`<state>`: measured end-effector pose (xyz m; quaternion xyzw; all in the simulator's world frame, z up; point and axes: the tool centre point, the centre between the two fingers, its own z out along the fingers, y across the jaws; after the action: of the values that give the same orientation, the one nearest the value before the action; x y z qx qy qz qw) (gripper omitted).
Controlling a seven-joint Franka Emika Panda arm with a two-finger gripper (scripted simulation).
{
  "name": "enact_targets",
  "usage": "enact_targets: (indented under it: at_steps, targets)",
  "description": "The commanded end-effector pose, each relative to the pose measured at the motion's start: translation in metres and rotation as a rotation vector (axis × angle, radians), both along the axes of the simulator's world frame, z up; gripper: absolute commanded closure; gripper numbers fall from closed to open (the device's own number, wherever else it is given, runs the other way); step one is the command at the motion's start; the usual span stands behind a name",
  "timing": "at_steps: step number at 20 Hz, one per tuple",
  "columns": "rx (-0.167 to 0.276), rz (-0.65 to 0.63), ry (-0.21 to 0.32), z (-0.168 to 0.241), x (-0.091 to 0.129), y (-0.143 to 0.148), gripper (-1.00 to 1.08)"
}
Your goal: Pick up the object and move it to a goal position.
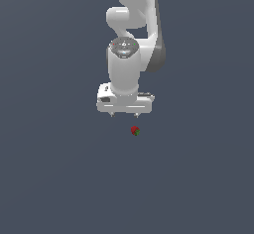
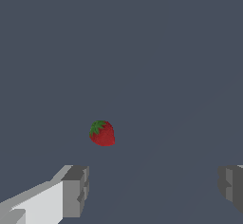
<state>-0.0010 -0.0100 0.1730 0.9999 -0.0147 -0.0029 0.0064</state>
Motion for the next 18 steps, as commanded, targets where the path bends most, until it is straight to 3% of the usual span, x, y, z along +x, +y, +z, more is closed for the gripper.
enact_targets:
  at_steps: [1, 11, 18]
  targets:
    - [0.000, 0.000, 0.000, 0.000, 0.000, 0.000, -0.92]
    - [0.007, -0.075, -0.008, -0.002, 0.000, -0.024, -0.92]
    - [0.006, -0.053, -0.008, -0.011, 0.001, -0.016, -0.92]
